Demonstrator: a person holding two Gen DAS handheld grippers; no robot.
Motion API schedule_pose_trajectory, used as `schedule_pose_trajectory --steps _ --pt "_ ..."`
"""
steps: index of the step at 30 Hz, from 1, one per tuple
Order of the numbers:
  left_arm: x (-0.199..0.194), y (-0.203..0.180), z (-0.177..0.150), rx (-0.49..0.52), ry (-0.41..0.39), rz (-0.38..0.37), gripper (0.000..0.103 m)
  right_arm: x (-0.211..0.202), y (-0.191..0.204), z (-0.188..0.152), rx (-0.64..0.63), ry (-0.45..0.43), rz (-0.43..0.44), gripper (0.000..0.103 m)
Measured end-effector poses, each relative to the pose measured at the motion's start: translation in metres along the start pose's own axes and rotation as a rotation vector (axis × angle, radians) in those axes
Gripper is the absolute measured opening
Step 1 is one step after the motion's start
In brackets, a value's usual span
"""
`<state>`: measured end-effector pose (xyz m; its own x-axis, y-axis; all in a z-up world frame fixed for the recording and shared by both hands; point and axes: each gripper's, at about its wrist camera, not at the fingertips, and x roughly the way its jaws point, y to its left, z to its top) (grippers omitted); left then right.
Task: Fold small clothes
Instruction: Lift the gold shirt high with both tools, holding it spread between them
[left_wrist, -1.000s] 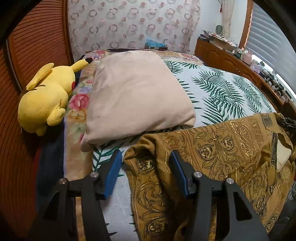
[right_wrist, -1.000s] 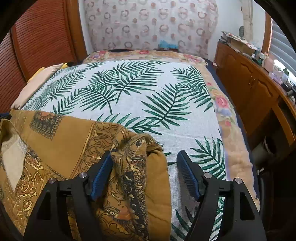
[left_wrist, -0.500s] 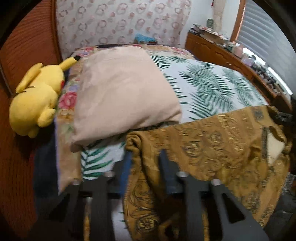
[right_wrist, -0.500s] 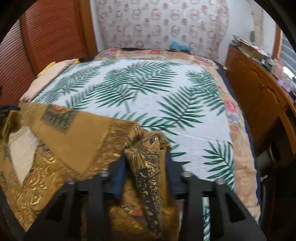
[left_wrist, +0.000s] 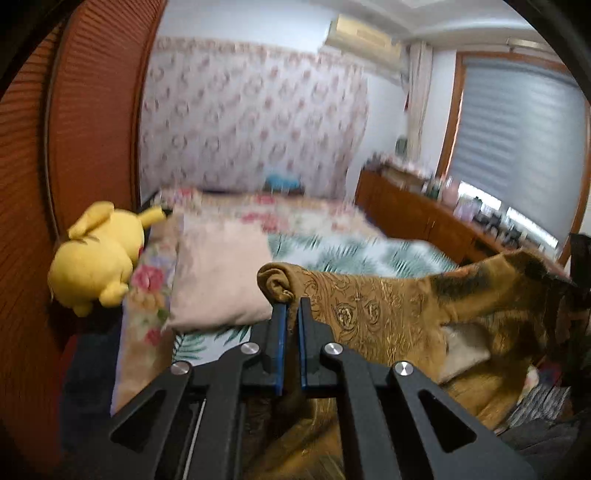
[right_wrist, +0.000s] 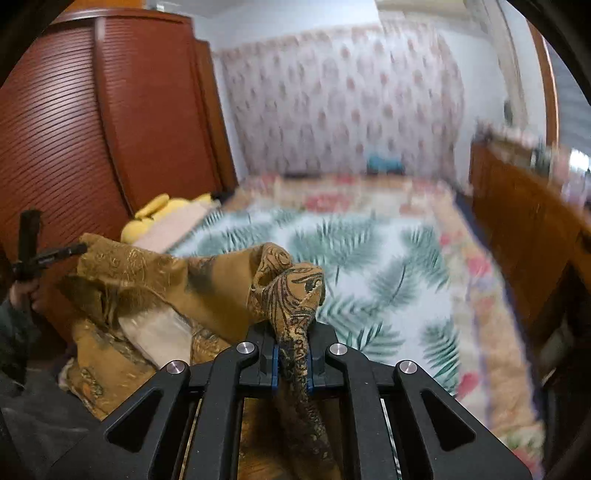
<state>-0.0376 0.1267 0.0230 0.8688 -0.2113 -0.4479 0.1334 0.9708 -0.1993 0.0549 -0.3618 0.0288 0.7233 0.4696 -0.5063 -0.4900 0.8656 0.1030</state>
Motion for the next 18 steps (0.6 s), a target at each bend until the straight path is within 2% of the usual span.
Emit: schedule_pose_trajectory --steps 7,18 --pt "-0.063 -0.012 0.045 0.002 -0.169 -0.022 0.002 -0.061 0.022 0.039 -0.038 -0.121 -0.016 0.006" --pt "-0.118 -0.025 0.122 0.078 -0.353 -0.025 0.002 -0.156 0.055 0.114 -0.145 -0.330 -0.005 0.006"
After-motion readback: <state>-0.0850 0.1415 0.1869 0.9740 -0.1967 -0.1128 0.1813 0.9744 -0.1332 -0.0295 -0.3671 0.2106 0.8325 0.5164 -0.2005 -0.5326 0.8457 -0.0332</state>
